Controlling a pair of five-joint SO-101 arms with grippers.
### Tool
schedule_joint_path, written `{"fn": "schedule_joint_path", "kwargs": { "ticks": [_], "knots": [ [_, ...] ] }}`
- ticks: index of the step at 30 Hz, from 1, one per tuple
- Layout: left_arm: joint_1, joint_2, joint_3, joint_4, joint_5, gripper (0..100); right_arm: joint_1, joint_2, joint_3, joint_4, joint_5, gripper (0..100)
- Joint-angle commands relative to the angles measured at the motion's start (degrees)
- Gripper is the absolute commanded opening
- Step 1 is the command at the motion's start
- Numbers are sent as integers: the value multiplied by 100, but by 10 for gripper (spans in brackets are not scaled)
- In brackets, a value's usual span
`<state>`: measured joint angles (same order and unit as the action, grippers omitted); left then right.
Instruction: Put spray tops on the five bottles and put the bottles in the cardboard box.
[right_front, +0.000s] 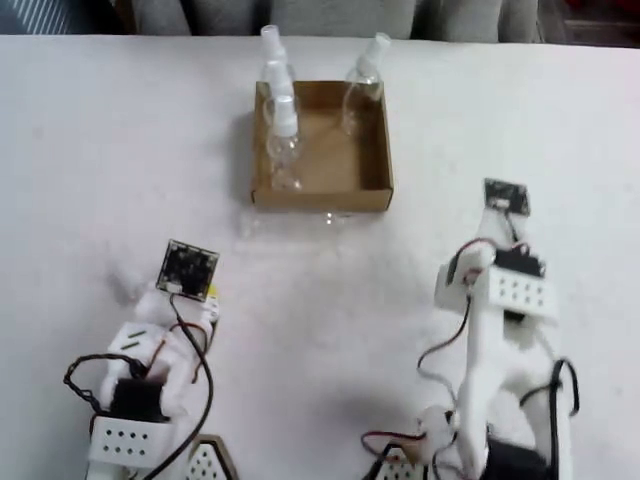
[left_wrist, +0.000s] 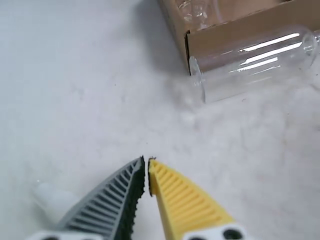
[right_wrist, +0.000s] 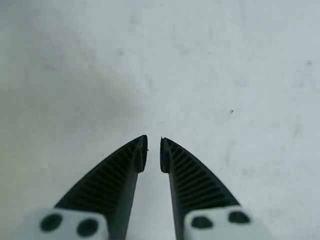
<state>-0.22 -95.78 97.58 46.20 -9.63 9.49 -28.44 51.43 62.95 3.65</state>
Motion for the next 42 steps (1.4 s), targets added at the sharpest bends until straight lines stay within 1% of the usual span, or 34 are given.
{"fn": "schedule_joint_path", "kwargs": {
  "ticks": [1, 4, 7, 9, 11, 19, 24, 27, 31, 36, 39, 42],
  "knots": [
    [-13, -40, -26, -149, -62, 27, -233, -875, 466, -119, -9, 17],
    [-13, -40, -26, -114, -62, 27, -418, -1473, 826, -163, -18, 18],
    [-13, -31, -35, -114, -70, 27, -497, -1947, 1292, -629, -9, 19],
    [-40, -31, -44, -114, -229, 27, -497, -2158, 1565, -971, 0, 20],
    [-57, -31, -88, -35, -413, 27, -497, -2308, 1732, -1095, 0, 21],
    [-31, -31, -1591, 1037, -466, 27, -409, -2369, 1829, -1095, 26, 21],
    [-57, -22, -2215, 1723, -457, 27, 75, -2413, 2101, -1103, 1055, 17],
    [-75, -22, -2330, 1987, -457, 27, 242, -2413, 2101, -1095, 1029, 17],
    [-488, -22, -2330, 1996, -457, 27, 277, -2413, 2101, -1112, 976, 18],
    [-1015, 22, -2330, 1723, -457, 27, 277, -2413, 2084, -1130, 967, 19],
    [-1095, 541, -2330, 1714, -457, 27, 277, -2413, 2066, -1138, 967, 20],
    [-1226, 1455, -2321, 1565, -457, 26, 259, -2413, 2066, -1288, 967, 18]
  ]
}}
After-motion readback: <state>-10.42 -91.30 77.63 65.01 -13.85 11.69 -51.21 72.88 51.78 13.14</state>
